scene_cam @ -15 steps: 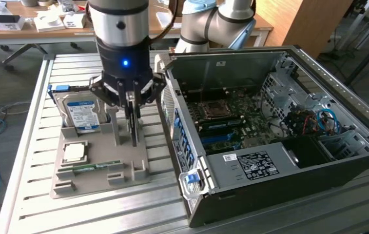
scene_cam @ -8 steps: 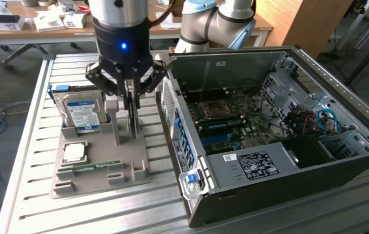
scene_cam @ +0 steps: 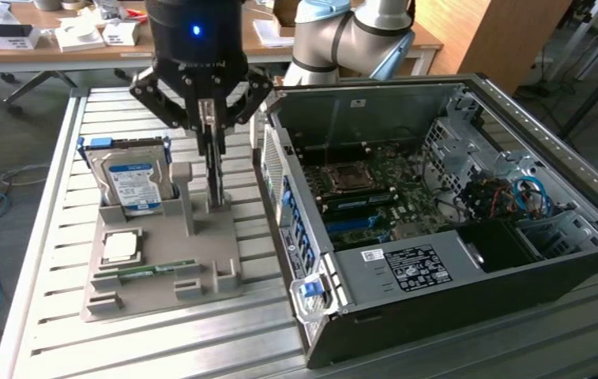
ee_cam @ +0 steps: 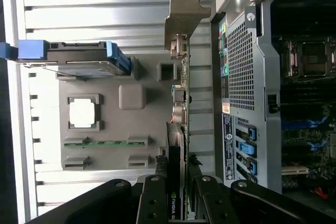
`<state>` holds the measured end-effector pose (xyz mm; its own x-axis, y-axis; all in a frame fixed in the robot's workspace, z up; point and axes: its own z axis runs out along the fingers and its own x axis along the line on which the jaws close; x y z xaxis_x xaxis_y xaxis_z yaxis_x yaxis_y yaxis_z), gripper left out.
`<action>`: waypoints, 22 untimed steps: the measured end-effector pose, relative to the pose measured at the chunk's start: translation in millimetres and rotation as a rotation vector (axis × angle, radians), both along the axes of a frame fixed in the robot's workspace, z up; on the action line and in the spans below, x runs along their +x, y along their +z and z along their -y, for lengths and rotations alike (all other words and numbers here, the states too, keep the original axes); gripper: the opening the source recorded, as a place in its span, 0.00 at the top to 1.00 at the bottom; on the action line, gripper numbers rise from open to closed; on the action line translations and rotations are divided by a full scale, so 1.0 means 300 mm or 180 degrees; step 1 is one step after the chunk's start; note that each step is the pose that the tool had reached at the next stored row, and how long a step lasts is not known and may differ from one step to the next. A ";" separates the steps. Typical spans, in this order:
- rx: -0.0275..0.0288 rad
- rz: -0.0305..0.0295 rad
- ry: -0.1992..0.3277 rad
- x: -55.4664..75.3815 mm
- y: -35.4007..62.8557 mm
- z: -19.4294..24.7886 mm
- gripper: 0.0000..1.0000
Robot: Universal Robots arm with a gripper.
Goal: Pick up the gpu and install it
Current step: 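Pick up the gpu and move the gpu toward the slot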
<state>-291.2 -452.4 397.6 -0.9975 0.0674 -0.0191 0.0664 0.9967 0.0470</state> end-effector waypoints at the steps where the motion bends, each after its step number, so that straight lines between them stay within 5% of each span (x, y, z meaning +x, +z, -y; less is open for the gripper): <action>1: 0.0000 0.0000 0.0000 0.000 0.015 0.000 0.74; 13: 0.0000 0.0000 0.0000 0.002 0.153 0.000 0.74; 22: 0.0000 -0.0001 0.0001 0.009 0.163 0.000 0.74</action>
<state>-288.4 -452.4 446.5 -0.9976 0.0671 -0.0188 0.0662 0.9967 0.0470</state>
